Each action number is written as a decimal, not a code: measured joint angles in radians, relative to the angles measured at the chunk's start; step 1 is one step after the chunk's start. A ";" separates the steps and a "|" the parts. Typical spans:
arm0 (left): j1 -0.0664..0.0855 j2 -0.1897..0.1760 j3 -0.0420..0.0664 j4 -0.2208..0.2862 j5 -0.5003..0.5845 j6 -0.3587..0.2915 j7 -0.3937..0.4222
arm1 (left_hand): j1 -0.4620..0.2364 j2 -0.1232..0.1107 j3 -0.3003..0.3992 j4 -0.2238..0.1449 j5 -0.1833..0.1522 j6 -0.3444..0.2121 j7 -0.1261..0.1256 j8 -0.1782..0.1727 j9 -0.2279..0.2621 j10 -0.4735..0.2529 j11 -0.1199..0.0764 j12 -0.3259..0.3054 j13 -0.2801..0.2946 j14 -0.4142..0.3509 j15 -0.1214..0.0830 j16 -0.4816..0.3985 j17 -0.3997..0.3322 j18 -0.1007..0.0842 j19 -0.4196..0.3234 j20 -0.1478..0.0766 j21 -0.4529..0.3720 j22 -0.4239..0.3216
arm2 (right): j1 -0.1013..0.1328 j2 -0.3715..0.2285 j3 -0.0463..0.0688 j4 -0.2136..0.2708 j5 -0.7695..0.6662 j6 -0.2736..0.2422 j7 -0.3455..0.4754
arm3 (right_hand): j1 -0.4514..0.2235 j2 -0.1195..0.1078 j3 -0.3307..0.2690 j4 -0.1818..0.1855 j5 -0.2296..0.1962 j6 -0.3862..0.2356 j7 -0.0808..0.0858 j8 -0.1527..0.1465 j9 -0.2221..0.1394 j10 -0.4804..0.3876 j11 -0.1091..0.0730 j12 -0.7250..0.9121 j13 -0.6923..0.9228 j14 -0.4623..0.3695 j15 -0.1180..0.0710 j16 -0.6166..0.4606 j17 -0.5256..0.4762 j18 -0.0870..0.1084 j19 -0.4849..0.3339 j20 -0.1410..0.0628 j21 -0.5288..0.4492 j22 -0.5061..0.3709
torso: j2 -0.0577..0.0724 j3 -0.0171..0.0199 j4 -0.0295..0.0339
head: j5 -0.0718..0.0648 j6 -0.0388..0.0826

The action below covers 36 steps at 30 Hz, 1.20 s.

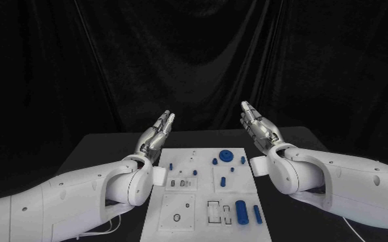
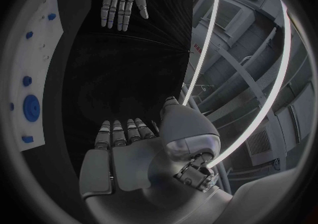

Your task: Assemble the parts on the task board

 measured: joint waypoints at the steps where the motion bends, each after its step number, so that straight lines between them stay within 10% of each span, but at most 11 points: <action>1: 0.006 0.001 -0.010 -0.004 0.006 0.035 0.008 | 0.010 0.000 -0.003 0.003 0.000 0.004 -0.004 0.000 0.001 0.003 -0.003 0.000 0.000 0.000 0.000 0.000 0.000 0.003 0.000 0.000 0.000 0.000 | 0.008 -0.001 -0.007 -0.001 0.006 0.023 0.000 | 0.007 0.000 -0.002 0.002 0.000 0.000 0.000 0.000 0.000 0.000 0.000 0.000 0.000 0.000 0.000 0.000 0.000 0.000 0.000 0.000 0.000 0.000 | 0.000 0.0000 0.0000 | 0.000 0.000; 6: 0.025 0.004 -0.048 -0.015 0.033 0.171 0.040 | 0.051 -0.001 -0.008 0.008 0.008 0.023 -0.010 0.004 0.003 0.002 -0.010 0.000 0.000 0.000 0.000 0.000 0.000 0.032 0.000 0.000 0.000 0.000 | 0.023 -0.004 -0.025 -0.002 0.027 0.092 0.001 | 0.063 -0.011 -0.012 0.007 0.000 0.000 0.036 0.000 0.000 0.002 0.038 0.000 0.000 0.000 0.000 0.000 0.000 0.000 0.000 0.000 0.000 0.000 | 0.000 0.0001 -0.0001 | 0.000 0.000; 13: 0.041 0.006 -0.077 -0.025 0.066 0.327 0.083 | 0.096 0.009 -0.015 0.015 0.029 0.058 -0.011 0.007 0.007 0.002 -0.010 0.000 0.000 0.000 0.000 0.000 0.000 0.063 0.000 0.008 0.000 0.000 | 0.025 -0.004 -0.025 -0.003 0.044 0.138 0.001 | 0.098 -0.034 -0.012 0.007 0.000 0.000 0.068 0.000 0.000 0.002 0.086 0.000 0.000 0.000 0.000 0.000 0.000 0.016 -0.001 0.067 0.000 0.000 | -0.001 0.0001 -0.0001 | 0.000 0.000; 15: 0.042 0.006 -0.080 -0.026 0.073 0.354 0.090 | 0.098 0.011 -0.015 0.015 0.035 0.058 -0.011 0.008 0.007 0.002 -0.010 0.000 0.000 0.000 0.000 0.000 0.000 0.063 0.000 0.008 0.000 0.000 | 0.025 -0.004 -0.025 -0.003 0.046 0.144 0.002 | 0.124 -0.039 -0.012 0.007 0.000 0.001 0.084 0.000 0.000 0.001 0.124 0.000 0.000 0.000 0.005 0.000 0.000 0.016 -0.001 0.105 0.000 0.000 | -0.001 0.0001 0.0000 | 0.000 0.000; 16: 0.042 0.006 -0.080 -0.030 0.075 0.368 0.093 | 0.102 0.015 -0.015 0.015 0.041 0.060 -0.008 0.008 0.007 0.002 -0.010 0.000 0.000 0.000 0.000 0.000 0.000 0.063 0.000 0.008 0.000 0.000 | 0.025 -0.004 -0.025 -0.006 0.044 0.151 0.001 | 0.143 -0.044 -0.008 0.002 0.009 0.007 0.096 0.000 0.001 0.001 0.146 0.000 0.000 0.000 0.027 0.000 0.000 0.016 -0.001 0.134 0.000 0.000 | -0.001 0.0001 -0.0001 | 0.000 -0.002; 17: 0.042 0.009 -0.081 -0.055 0.075 0.404 0.097 | 0.102 0.016 -0.015 0.015 0.049 0.061 -0.007 0.008 0.007 0.002 -0.010 0.000 0.000 0.000 0.000 0.000 0.000 0.063 0.002 0.010 0.000 0.000 | 0.025 0.002 -0.026 -0.039 0.023 0.185 -0.002 | 0.161 -0.051 -0.005 0.000 0.019 0.012 0.101 0.000 0.002 0.002 0.168 0.000 0.000 0.000 0.062 0.000 0.000 0.016 0.000 0.172 0.000 0.000 | 0.000 0.0001 0.0003 | 0.003 -0.036; 20: 0.042 -0.005 -0.081 -0.089 0.074 0.470 0.106 | 0.140 0.023 0.010 0.016 0.129 0.064 -0.033 0.008 0.007 0.000 -0.043 0.000 0.000 0.000 0.000 0.000 0.000 0.063 0.002 0.024 0.000 0.000 | 0.026 -0.001 -0.026 -0.111 -0.052 0.253 -0.014 | 0.208 -0.078 0.001 -0.006 0.055 0.034 0.088 0.016 0.010 0.015 0.263 0.019 0.009 0.013 0.214 0.009 0.006 0.016 0.018 0.294 0.010 0.008 | 0.002 0.0000 0.0017 | 0.015 -0.088; 25: 0.040 -0.013 -0.081 -0.092 0.059 0.522 0.114 | 0.146 0.018 0.015 0.016 0.145 0.063 -0.041 0.008 0.007 0.001 -0.045 0.000 0.000 0.000 0.000 0.000 0.001 0.063 0.002 0.024 0.000 0.000 | 0.035 0.010 -0.027 -0.137 -0.223 0.307 -0.035 | 0.340 -0.104 0.033 -0.072 0.171 0.150 0.165 0.073 0.032 0.064 0.330 0.085 0.023 0.276 0.294 0.172 0.070 -0.032 0.341 0.325 0.190 0.102 | 0.003 -0.0006 0.0026 | 0.032 -0.134; 30: 0.040 -0.042 -0.081 -0.090 0.034 0.544 0.118 | 0.159 0.017 0.018 0.013 0.145 0.065 -0.039 0.008 0.007 0.001 -0.045 0.000 0.000 0.000 0.000 0.000 0.001 0.063 0.000 0.033 0.000 0.000 | 0.078 0.023 -0.026 -0.175 -0.455 0.324 -0.065 | 0.409 -0.117 0.043 -0.102 0.186 0.217 0.196 0.085 0.033 0.123 0.361 0.133 0.029 0.627 0.272 0.302 0.106 -0.032 0.646 0.318 0.283 0.132 | 0.003 -0.0010 0.0026 | 0.036 -0.171; 33: 0.040 -0.071 -0.081 -0.073 0.023 0.548 0.119 | 0.214 0.016 0.037 0.015 0.223 0.079 -0.029 0.008 0.009 0.001 -0.045 0.000 0.000 0.000 0.000 0.000 0.001 0.062 0.000 0.058 0.000 0.000 | 0.109 0.024 -0.026 -0.184 -0.601 0.329 -0.102 | 0.450 -0.116 0.054 -0.140 0.193 0.267 0.220 0.093 0.037 0.197 0.382 0.163 0.036 0.771 0.230 0.310 0.109 0.017 0.768 0.315 0.286 0.118 | 0.003 -0.0012 0.0026 | 0.040 -0.190; 36: 0.040 -0.099 -0.081 -0.050 0.014 0.548 0.120 | 0.235 0.014 0.039 0.016 0.254 0.083 -0.029 0.008 0.010 0.001 -0.044 0.000 0.000 0.000 0.000 0.000 0.000 0.062 0.000 0.062 0.000 0.000 | 0.147 0.024 -0.027 -0.184 -0.756 0.336 -0.148 | 0.479 -0.120 0.072 -0.177 0.165 0.318 0.228 0.098 0.041 0.276 0.378 0.184 0.040 0.878 0.202 0.310 0.110 0.024 0.861 0.307 0.286 0.107 | 0.003 -0.0012 0.0026 | 0.041 -0.211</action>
